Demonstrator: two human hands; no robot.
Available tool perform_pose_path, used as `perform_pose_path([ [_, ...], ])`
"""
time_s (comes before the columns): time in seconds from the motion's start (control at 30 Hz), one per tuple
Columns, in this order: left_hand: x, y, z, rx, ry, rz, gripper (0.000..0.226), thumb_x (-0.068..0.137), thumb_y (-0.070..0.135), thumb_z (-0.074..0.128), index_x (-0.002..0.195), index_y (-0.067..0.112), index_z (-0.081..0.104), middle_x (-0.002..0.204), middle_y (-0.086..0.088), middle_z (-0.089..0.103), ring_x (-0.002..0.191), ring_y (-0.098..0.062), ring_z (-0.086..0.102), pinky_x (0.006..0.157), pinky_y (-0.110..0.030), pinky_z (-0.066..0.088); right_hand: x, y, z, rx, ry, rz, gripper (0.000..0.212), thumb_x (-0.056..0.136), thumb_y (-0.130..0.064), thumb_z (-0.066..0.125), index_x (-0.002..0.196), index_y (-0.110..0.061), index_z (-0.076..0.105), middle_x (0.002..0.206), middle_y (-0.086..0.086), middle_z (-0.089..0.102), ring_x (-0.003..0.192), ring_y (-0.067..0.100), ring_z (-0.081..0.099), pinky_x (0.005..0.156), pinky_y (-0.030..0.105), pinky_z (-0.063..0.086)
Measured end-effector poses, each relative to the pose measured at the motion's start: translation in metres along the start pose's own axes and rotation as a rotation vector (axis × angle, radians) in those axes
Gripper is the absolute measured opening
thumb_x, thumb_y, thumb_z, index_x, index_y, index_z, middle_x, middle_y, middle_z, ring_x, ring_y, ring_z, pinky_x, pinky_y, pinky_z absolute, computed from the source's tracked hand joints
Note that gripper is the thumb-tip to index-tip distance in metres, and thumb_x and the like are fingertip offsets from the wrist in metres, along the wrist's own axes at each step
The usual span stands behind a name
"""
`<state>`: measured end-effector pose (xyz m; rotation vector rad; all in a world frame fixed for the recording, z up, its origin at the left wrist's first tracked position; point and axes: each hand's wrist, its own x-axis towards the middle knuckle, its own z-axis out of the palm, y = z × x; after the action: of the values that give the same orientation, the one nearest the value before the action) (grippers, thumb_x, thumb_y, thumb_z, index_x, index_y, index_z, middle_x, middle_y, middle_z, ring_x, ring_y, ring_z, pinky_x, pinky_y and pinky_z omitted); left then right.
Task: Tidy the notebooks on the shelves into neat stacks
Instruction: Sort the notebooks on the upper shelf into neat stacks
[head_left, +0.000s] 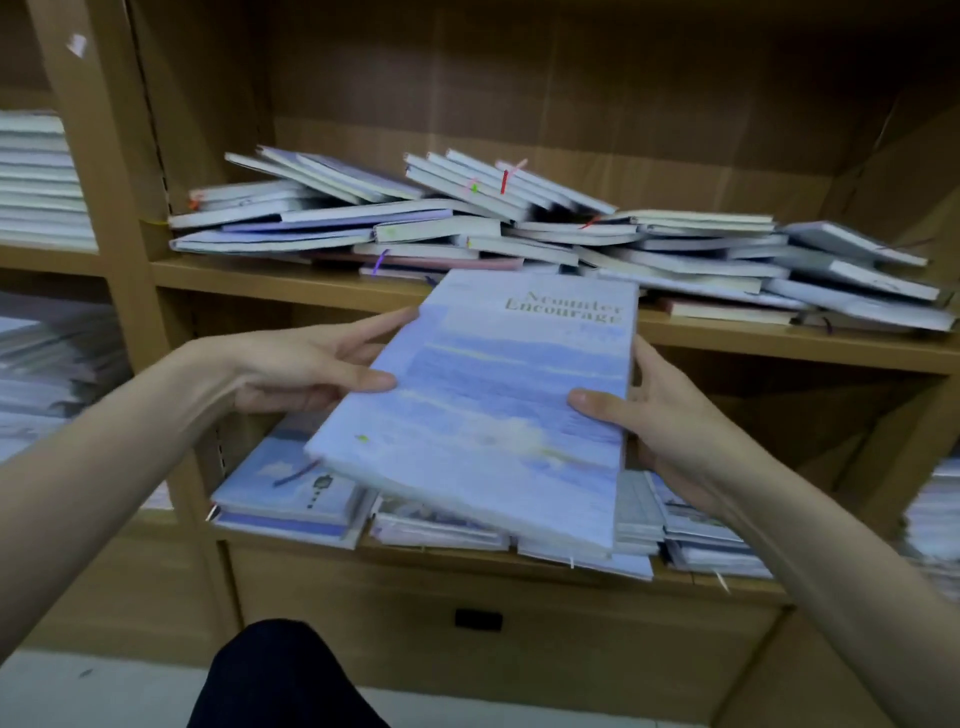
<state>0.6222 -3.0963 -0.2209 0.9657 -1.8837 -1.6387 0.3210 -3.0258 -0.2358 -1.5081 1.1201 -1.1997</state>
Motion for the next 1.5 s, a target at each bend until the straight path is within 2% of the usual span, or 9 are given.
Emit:
perform_pose_path([
  [0.43,0.026,-0.042,0.052,0.341,0.189,0.111,0.104,0.086,-0.002,0.06,0.122,0.069,-0.007,0.127,-0.003,0.057,0.096,-0.04,0.062,0.087,-0.046,0.05,-0.001,0.037,-0.024,-0.211,0.03,-0.13,0.093,0.082,-0.005,0.066,0.146,-0.046,0.012,0.12,-0.014,0.064,0.102,0.013,0.066,0.084,0.044,0.055],
  [0.57,0.032,-0.064,0.066,0.31,0.068,0.122,0.106,0.086,-0.005,0.058,0.126,0.06,-0.015,0.129,0.003,0.052,0.089,-0.009,0.068,0.076,-0.024,0.053,-0.018,0.05,-0.036,-0.242,-0.01,-0.178,0.09,0.079,-0.016,0.066,0.144,-0.047,0.011,0.129,-0.018,0.056,0.109,0.012,0.063,0.083,0.038,0.056],
  [0.73,0.038,-0.124,0.092,0.215,-0.01,-0.054,0.107,0.084,-0.007,0.06,0.141,0.04,-0.017,0.119,-0.004,0.057,0.091,-0.003,0.062,0.078,-0.021,0.051,-0.041,0.107,-0.037,-0.346,-0.048,-0.047,0.096,0.062,-0.065,0.072,0.138,-0.049,0.015,0.141,-0.024,0.042,0.118,0.002,0.054,0.084,0.031,0.055],
  [0.9,0.038,-0.175,0.098,0.058,-0.043,-0.316,0.105,0.084,-0.004,0.062,0.146,0.031,-0.015,0.098,-0.012,0.064,0.081,-0.01,0.065,0.069,-0.02,0.051,-0.045,0.176,-0.025,-0.278,-0.107,0.223,0.076,0.081,-0.002,0.068,0.132,-0.036,0.023,0.14,0.004,0.045,0.092,-0.013,0.061,0.072,0.015,0.052],
  [1.03,0.043,-0.186,0.08,-0.037,0.011,-0.399,0.104,0.082,-0.001,0.066,0.149,0.027,-0.008,0.095,-0.006,0.067,0.092,-0.014,0.066,0.078,-0.022,0.052,-0.022,0.19,-0.01,-0.184,-0.094,0.401,0.084,0.07,-0.02,0.075,0.142,-0.023,0.031,0.139,0.002,0.047,0.115,0.019,0.057,0.09,0.035,0.053],
  [1.17,0.058,-0.169,0.036,-0.077,0.153,-0.343,0.096,0.08,-0.001,0.068,0.149,0.028,0.009,0.106,-0.021,0.066,0.068,-0.012,0.064,0.068,-0.024,0.048,0.035,0.183,0.009,-0.083,0.004,0.408,0.06,0.084,-0.001,0.065,0.136,-0.014,0.037,0.118,0.006,0.058,0.096,0.021,0.061,0.071,0.024,0.055],
  [1.3,0.092,-0.141,0.009,-0.239,0.484,-0.175,0.071,0.09,0.006,0.058,0.147,0.025,0.021,0.114,-0.009,0.062,0.067,-0.007,0.06,0.065,-0.021,0.046,0.087,0.172,0.026,0.136,0.129,0.423,0.045,0.093,-0.001,0.052,0.131,-0.017,0.035,0.114,0.01,0.057,0.094,0.022,0.059,0.059,0.022,0.055],
  [1.4,0.107,-0.16,0.011,-0.094,0.436,-0.298,0.066,0.094,0.009,0.052,0.149,0.022,0.018,0.135,-0.012,0.048,0.105,-0.018,0.057,0.09,-0.035,0.047,0.097,0.183,0.033,0.123,0.025,0.575,0.048,0.095,-0.006,0.051,0.138,-0.015,0.032,0.132,0.011,0.049,0.106,0.027,0.055,0.072,0.032,0.054],
  [1.5,0.11,-0.203,0.018,0.297,0.323,-0.495,0.057,0.095,0.013,0.052,0.146,0.009,0.027,0.148,-0.011,0.033,0.13,-0.025,0.041,0.096,-0.027,0.039,0.093,0.205,0.038,-0.012,-0.126,0.7,0.051,0.094,-0.007,0.053,0.141,-0.009,0.035,0.136,0.018,0.046,0.121,0.036,0.05,0.094,0.039,0.047],
])
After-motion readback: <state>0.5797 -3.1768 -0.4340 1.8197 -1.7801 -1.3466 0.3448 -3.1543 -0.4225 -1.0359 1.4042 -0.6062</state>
